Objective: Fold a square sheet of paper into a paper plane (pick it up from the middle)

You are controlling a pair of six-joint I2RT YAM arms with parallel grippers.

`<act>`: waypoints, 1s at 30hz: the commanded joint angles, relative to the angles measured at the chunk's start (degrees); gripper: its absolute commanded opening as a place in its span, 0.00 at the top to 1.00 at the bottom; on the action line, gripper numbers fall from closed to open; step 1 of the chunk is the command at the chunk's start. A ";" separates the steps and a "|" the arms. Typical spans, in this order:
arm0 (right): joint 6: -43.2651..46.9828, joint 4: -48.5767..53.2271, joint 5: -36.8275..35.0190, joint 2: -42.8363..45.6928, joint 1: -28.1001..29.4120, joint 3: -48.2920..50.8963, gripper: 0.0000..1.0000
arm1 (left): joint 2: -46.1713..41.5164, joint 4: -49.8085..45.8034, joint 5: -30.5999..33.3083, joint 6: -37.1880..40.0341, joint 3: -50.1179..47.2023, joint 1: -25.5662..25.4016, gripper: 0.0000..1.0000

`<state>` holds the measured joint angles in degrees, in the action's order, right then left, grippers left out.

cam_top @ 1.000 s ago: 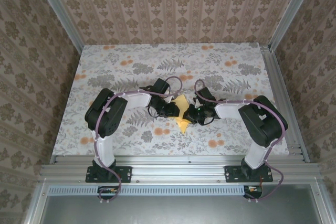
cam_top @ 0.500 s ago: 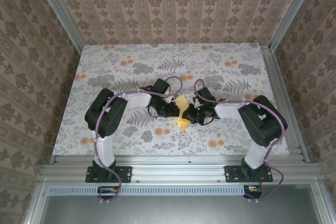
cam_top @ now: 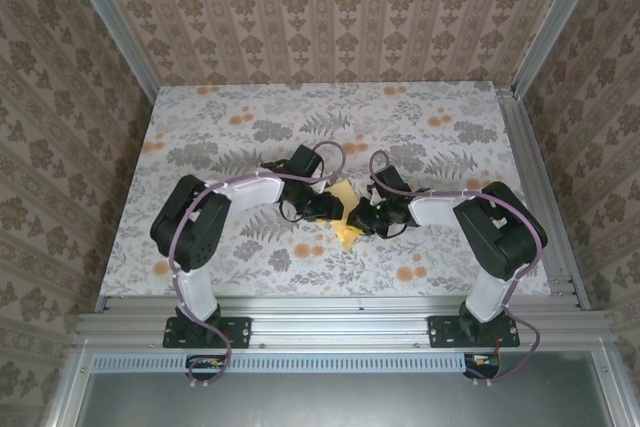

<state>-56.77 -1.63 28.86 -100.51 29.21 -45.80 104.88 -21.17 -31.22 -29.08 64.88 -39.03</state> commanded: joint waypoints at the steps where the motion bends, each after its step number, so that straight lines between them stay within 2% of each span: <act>1: 0.57 -1.33 0.35 -0.83 0.41 0.80 0.86 | -4.41 -1.49 1.57 -1.33 -0.97 -0.54 0.57; 6: -0.11 -2.59 1.09 -0.44 0.42 1.02 0.86 | -7.89 0.81 2.98 -4.89 -4.69 -3.11 0.49; 13: -0.07 -2.03 1.46 2.02 0.34 1.44 0.82 | -9.40 4.47 5.77 -9.11 -8.62 -6.24 0.45; 30: 0.17 -1.48 3.15 7.28 -1.48 4.56 0.77 | -8.90 6.41 16.04 -13.60 -9.30 -14.29 0.45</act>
<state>-56.99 -3.70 30.50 -95.50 28.29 -42.26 96.75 -14.90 -18.83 -41.21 55.90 -52.31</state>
